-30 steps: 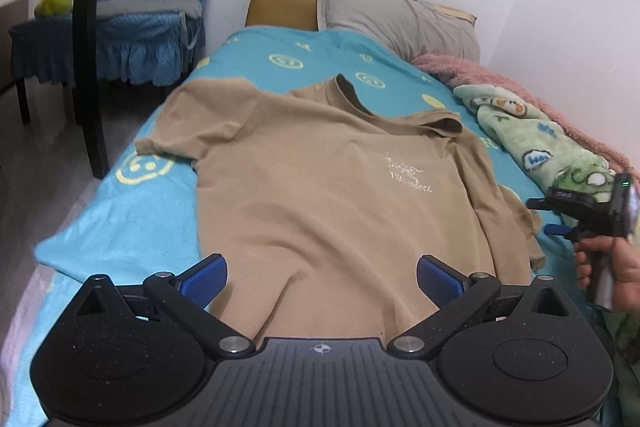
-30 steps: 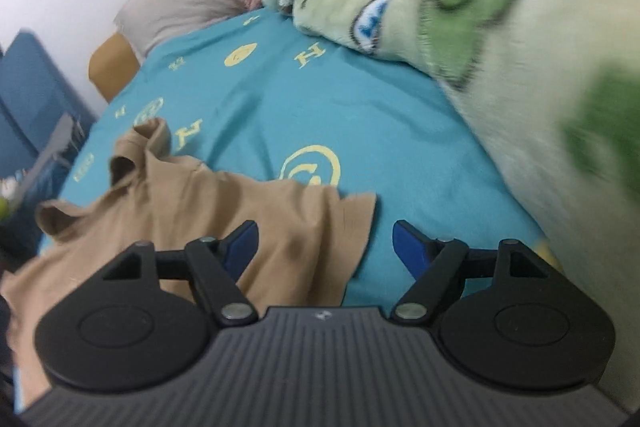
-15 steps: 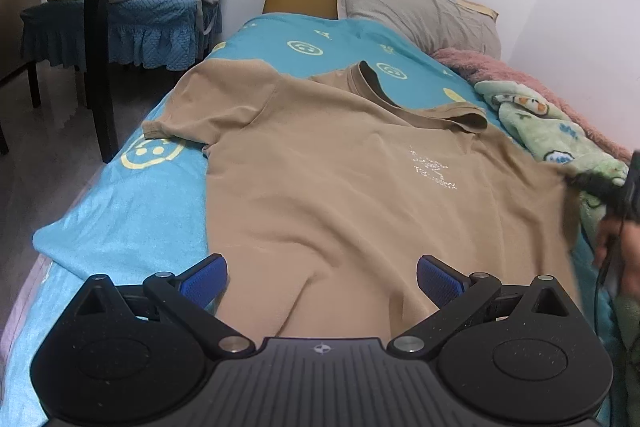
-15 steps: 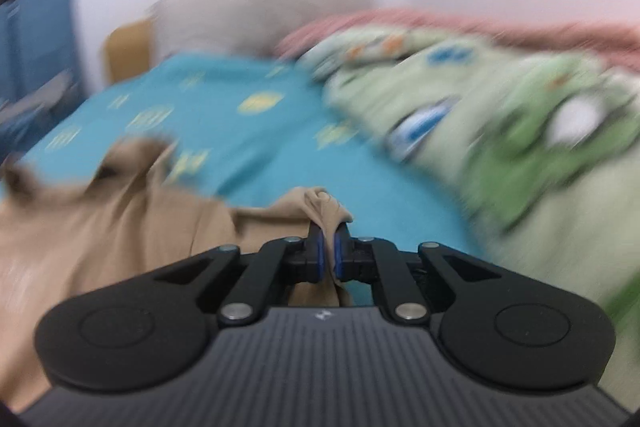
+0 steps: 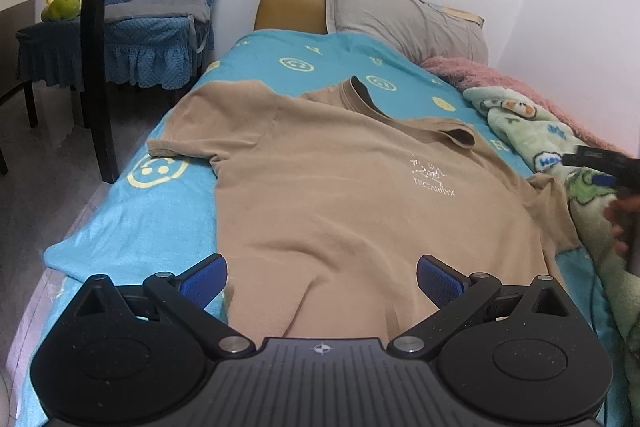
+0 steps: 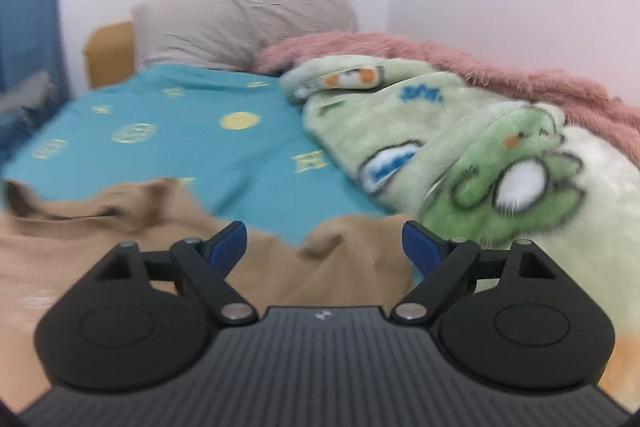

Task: Fold clothes

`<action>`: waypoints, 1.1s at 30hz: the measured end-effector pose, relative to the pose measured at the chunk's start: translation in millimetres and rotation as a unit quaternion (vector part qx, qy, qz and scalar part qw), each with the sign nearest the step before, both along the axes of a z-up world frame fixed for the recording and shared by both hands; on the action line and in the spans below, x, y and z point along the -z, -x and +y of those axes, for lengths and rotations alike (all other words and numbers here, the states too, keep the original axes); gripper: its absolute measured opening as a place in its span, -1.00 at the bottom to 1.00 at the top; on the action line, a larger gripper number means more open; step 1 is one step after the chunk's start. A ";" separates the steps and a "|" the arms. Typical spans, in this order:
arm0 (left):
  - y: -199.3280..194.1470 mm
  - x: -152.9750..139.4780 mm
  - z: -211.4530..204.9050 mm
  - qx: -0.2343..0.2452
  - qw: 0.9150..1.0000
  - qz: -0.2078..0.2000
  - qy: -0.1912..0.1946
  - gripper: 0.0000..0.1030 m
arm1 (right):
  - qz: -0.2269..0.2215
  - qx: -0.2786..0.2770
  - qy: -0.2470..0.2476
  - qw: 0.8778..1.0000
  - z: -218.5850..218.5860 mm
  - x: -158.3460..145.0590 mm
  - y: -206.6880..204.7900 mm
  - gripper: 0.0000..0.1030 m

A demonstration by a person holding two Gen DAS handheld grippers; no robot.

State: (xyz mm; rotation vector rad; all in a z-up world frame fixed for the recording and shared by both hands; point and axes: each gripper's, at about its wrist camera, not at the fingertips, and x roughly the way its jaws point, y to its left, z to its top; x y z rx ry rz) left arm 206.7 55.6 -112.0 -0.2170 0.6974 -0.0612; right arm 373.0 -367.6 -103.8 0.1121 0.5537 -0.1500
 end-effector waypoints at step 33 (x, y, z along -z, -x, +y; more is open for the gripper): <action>86.3 8.4 10.2 -0.080 0.991 0.095 -0.049 0.98 | 0.235 0.083 -0.254 0.935 98.3 40.5 244.7 -0.85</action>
